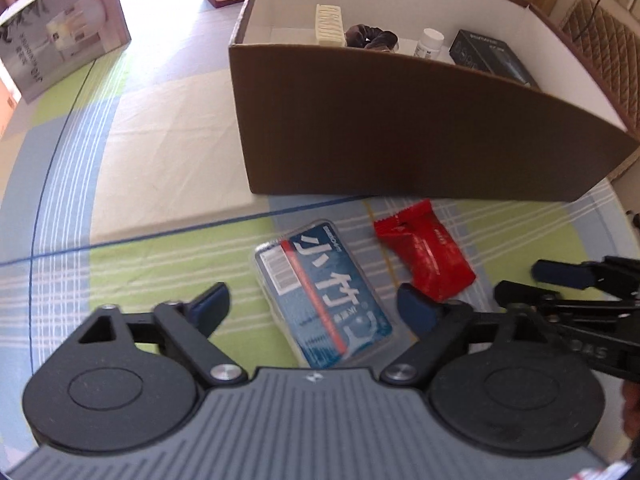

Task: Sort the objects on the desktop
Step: 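Grasp the blue floss box with the left tool while the right tool grasps the red candy, then lift and carry the floss box and red candy over the brown box with both tools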

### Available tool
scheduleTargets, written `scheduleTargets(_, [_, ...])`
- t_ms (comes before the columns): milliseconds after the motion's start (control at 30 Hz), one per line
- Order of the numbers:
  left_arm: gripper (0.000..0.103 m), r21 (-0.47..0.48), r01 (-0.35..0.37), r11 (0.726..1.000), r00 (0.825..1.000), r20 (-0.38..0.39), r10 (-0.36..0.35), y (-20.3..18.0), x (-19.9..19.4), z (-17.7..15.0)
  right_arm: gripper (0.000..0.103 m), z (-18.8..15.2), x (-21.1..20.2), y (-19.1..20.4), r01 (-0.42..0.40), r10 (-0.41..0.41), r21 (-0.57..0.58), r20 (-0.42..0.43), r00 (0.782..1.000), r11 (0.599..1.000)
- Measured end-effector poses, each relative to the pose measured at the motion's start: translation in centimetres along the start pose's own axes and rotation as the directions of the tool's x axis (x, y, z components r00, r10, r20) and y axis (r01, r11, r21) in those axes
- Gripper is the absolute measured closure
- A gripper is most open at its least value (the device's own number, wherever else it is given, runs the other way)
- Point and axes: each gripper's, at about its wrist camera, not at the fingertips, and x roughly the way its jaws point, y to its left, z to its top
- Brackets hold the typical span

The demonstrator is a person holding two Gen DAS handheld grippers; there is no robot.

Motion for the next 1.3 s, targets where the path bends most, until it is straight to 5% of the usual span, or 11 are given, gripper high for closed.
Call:
scheduleTargets(133, [0.038,-0.011,0.035,0.999,0.999,0.003,-0.035,0.8,0.4,0.0,0.045,0.6,-0.2,0.7,-0.029,0.03,-0.01,0.032,0.999,1.0])
scheduleTargets(333, [0.047,-0.032,-0.013,0.999,1.0,0.011,0.013,2.9,0.4,-0.4,0.042,1.7,-0.1,3.3,-0.083,0.09,-0.096,0.071,0.993,0.992])
scheduleTargets(633, [0.048,-0.062,-0.03,0.998,1.0,-0.004,0.03,5.6,0.0,-0.9,0.042,2.8,3.2,7.2,-0.071,0.079,-0.228,0.03,0.996,0.971])
scheduleTargets(700, [0.044,-0.028,-0.029,0.999,1.0,-0.005,0.029,5.4,0.3,-0.6,0.044,2.7,3.8,7.4,-0.059,0.064,-0.239,0.013,0.998,0.969])
scheduleTargets(867, [0.047,-0.001,-0.039,0.999,0.999,-0.018,0.039,5.3,1.4,0.0,0.072,2.3,4.4,6.7,-0.063,0.064,-0.254,-0.004,0.998,0.965])
scheduleTargets(1300, [0.05,0.094,0.012,0.995,0.999,-0.032,-0.009,2.4,0.3,-2.6,0.073,-0.8,0.7,2.4,-0.058,0.058,-0.21,-0.007,0.998,0.976])
